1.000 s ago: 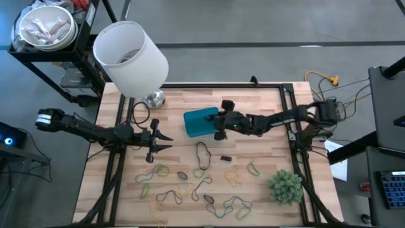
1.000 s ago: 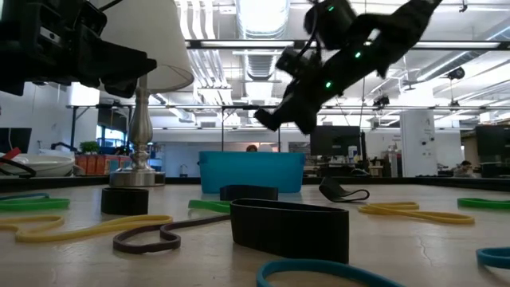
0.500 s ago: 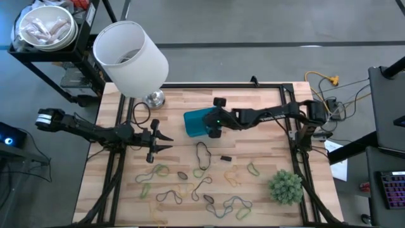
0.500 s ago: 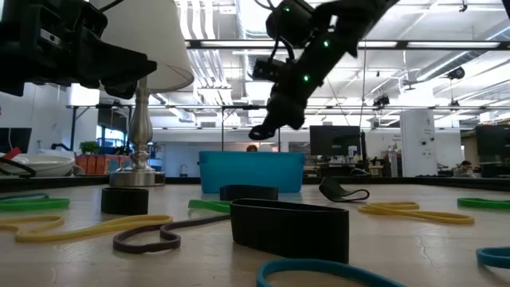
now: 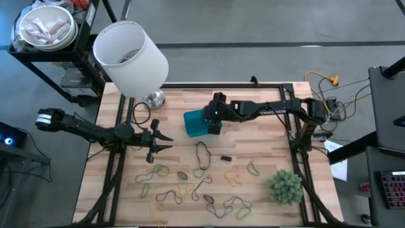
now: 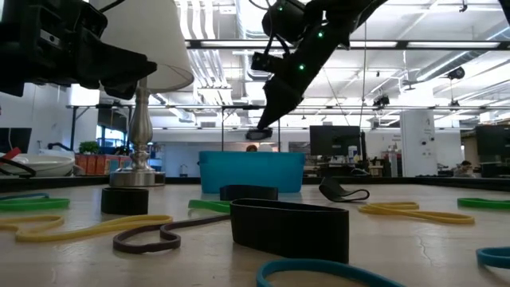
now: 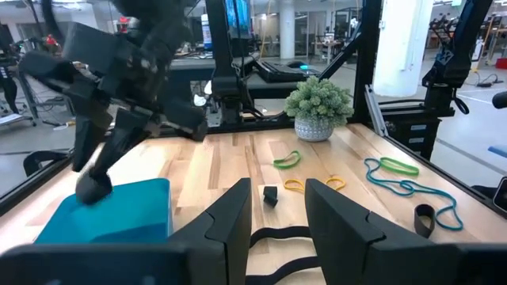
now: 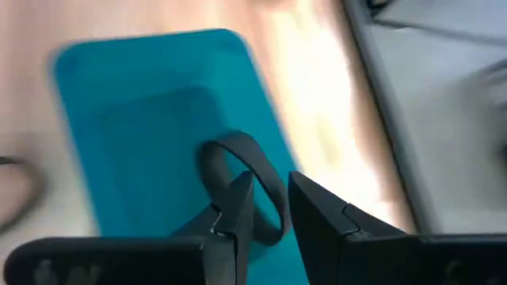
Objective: Pick and place rubber bands into bin
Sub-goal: Put the black rubber band into the blue bin
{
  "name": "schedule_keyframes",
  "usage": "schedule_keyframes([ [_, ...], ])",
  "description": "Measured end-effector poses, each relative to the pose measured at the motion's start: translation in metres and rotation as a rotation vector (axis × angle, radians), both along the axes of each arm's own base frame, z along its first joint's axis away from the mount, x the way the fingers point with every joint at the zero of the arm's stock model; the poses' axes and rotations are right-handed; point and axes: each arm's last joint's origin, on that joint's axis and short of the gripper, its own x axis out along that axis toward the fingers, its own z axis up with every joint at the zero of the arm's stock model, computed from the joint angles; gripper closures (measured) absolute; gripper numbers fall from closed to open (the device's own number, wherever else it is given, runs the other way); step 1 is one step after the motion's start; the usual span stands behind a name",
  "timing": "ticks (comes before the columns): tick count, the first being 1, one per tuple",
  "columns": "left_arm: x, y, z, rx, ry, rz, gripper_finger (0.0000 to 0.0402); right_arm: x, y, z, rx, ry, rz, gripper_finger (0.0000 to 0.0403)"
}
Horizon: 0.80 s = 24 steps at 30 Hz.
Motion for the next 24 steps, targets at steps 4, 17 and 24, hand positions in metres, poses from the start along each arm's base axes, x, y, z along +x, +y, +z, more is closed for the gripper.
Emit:
schedule_keyframes([
  [4, 0.0, 0.0, 0.0, 0.0, 0.0, 0.0, 0.0297, 0.0, -0.005, 0.002, 0.092, -0.009, 0.048, 0.0323],
  [17, 0.005, -0.004, -0.023, -0.081, 0.237, -0.055, 0.0297, -0.015, 0.031, 0.032, 0.072, 0.15, 0.176, 0.0333],
  [24, 0.023, -0.011, -0.016, -0.075, 0.272, -0.08, 0.0297, -0.046, 0.088, 0.062, 0.077, 0.206, 0.318, 0.0333],
])
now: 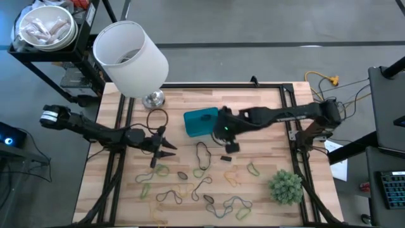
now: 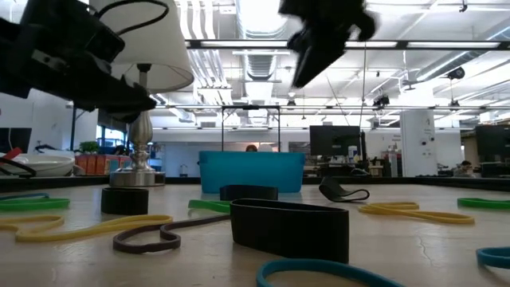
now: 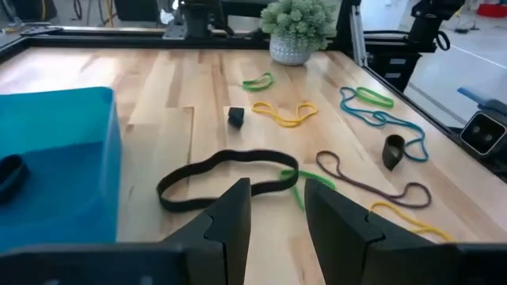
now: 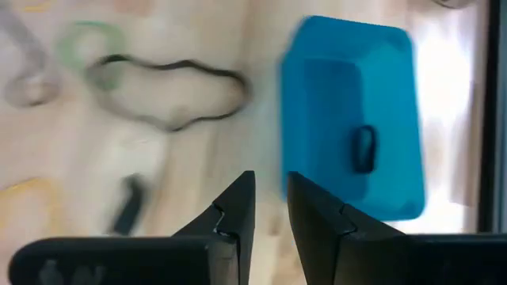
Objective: Pick and place rubber bands into bin
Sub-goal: Put the black rubber band into the blue bin
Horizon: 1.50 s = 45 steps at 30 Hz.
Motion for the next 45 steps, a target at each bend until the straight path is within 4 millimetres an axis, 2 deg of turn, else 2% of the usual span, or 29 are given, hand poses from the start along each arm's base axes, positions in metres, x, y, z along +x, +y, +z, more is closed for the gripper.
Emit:
schedule_keyframes([
  [7, 0.028, -0.017, 0.009, 0.01, 0.059, -0.066, 0.0297, -0.05, 0.053, 0.03, 0.096, 0.037, -0.009, 0.0335],
  [12, 0.055, -0.035, 0.014, 0.044, 0.173, -0.101, 0.0297, -0.088, 0.089, 0.041, 0.105, -0.009, -0.007, 0.0335],
  [19, 0.081, -0.063, 0.01, 0.144, 0.361, -0.08, 0.0297, -0.139, 0.127, 0.037, -0.06, -0.189, -0.001, 0.0337],
  [23, 0.089, -0.079, 0.012, 0.193, 0.479, -0.016, 0.0297, -0.16, 0.141, 0.024, -0.152, -0.269, -0.008, 0.034],
  [28, 0.091, -0.099, 0.02, 0.267, 0.595, 0.064, 0.0297, -0.174, 0.151, 0.004, -0.19, -0.302, -0.001, 0.034],
  [34, 0.093, -0.115, 0.026, 0.297, 0.611, 0.048, 0.0297, -0.176, 0.154, -0.014, -0.193, -0.318, 0.004, 0.0342],
  [38, 0.093, -0.115, 0.024, 0.314, 0.62, 0.059, 0.0297, -0.176, 0.153, -0.017, -0.199, -0.317, 0.004, 0.0343],
  [45, 0.092, -0.114, 0.016, 0.352, 0.653, 0.082, 0.0297, -0.174, 0.154, -0.009, -0.236, -0.39, -0.023, 0.0344],
])
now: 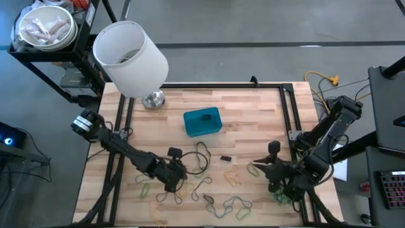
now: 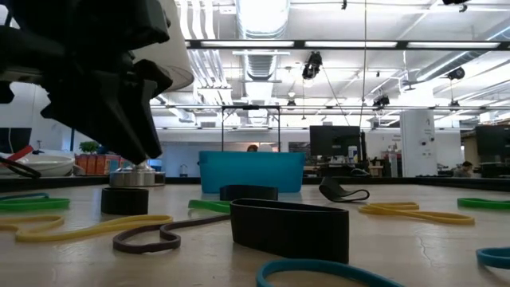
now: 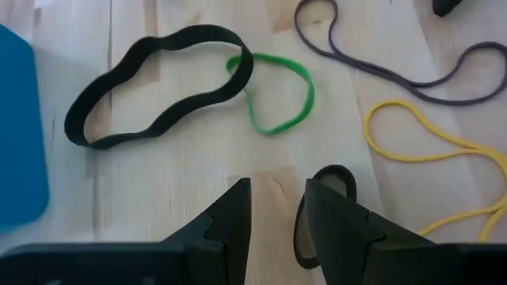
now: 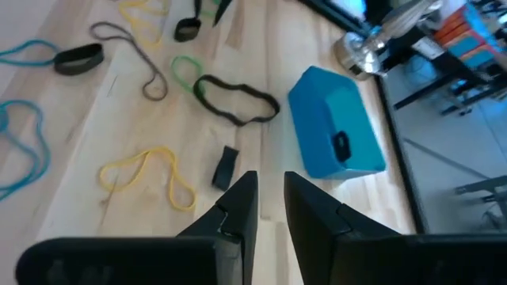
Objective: Pick and place rubber bands into bin
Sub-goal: Put the black rubber band into the blue bin
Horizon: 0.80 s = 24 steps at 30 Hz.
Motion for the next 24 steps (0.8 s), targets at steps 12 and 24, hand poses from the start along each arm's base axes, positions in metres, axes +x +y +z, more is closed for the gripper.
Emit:
schedule_keyframes([
  [12, -0.003, 0.001, -0.003, -0.008, 0.026, 0.013, 0.0297, 0.0, -0.001, -0.012, -0.008, -0.021, -0.017, 0.0346],
  [24, -0.003, -0.002, -0.008, -0.048, 0.036, 0.064, 0.0297, 0.001, 0.0, -0.019, -0.005, -0.022, -0.004, 0.0346],
])
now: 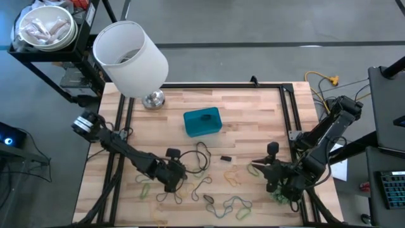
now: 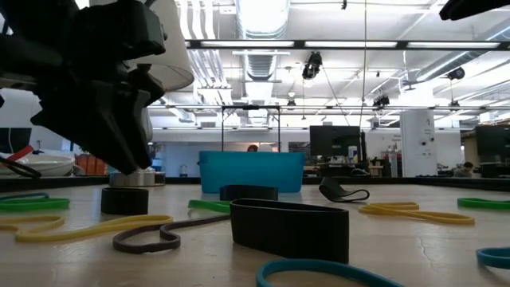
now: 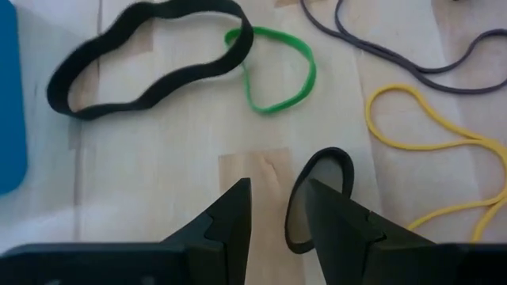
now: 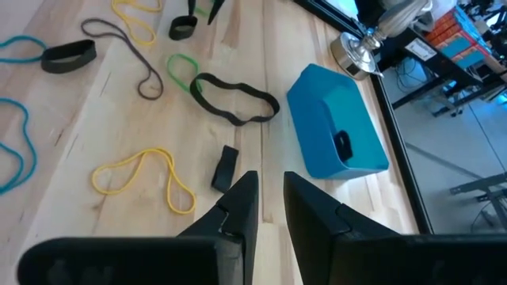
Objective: Pick and place rubber bands into bin
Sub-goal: Put the black rubber band into the blue bin
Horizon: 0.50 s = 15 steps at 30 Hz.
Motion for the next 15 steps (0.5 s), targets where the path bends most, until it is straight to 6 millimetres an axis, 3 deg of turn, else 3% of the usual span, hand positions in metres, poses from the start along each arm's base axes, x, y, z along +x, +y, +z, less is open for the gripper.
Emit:
schedule_keyframes([
  [11, 0.008, -0.004, -0.027, 0.053, 0.062, 0.037, 0.0297, 0.0, 0.0, 0.0, -0.033, 0.014, 0.027, 0.0346],
  [15, 0.009, -0.004, -0.028, 0.053, 0.062, 0.043, 0.03, 0.0, 0.0, 0.0, -0.029, 0.013, 0.025, 0.0346],
])
